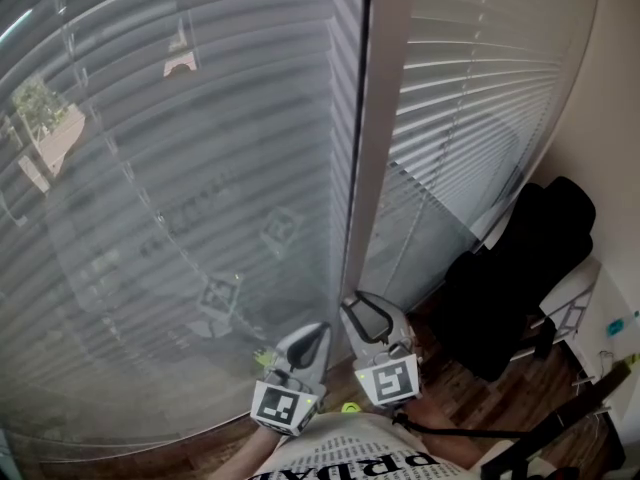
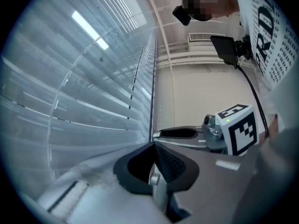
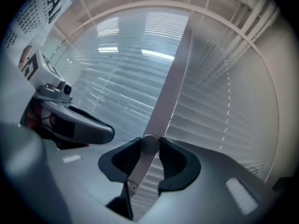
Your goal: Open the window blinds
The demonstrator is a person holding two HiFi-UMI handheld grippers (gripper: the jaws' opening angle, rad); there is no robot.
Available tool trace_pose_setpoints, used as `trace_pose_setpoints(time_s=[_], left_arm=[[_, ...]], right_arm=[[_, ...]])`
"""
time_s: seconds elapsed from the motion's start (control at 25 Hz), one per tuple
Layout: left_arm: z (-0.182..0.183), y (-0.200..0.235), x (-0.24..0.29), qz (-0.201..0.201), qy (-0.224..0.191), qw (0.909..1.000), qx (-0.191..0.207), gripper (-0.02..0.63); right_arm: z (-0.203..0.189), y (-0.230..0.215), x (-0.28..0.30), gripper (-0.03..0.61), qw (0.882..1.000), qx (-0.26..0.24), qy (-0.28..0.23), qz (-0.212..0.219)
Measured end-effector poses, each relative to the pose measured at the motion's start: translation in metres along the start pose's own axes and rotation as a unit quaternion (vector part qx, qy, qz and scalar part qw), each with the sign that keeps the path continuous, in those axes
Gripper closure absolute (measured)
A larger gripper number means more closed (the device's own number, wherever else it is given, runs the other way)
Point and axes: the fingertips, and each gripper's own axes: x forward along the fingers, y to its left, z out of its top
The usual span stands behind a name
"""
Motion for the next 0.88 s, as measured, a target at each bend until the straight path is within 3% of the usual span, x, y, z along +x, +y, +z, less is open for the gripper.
trace_pose_setpoints(time_s=[0.32, 0.6, 0.88], left_arm=[[0.0014, 0.0001, -0.0044, -0.002, 0.000, 1.0000, -0.001, 0.606], [0.0029, 0.0023, -0.0086, -0.001, 0.001, 1.0000, -0.002, 0.606], [0.0036, 0.0037, -0.0100, 0.000, 0.002, 1.0000, -0.002, 0.606]], right_arm=[[-0.0025, -0.0032, 0.0007, 0.446, 0.995, 0.104, -0.009, -0.003], [-0.0065, -0.0066, 0.0006, 0.446, 0.975, 0.220, -0.015, -0.002], [-0.0066, -0.0077, 0.0007, 0.446, 0.967, 0.255, -0.020, -0.005]])
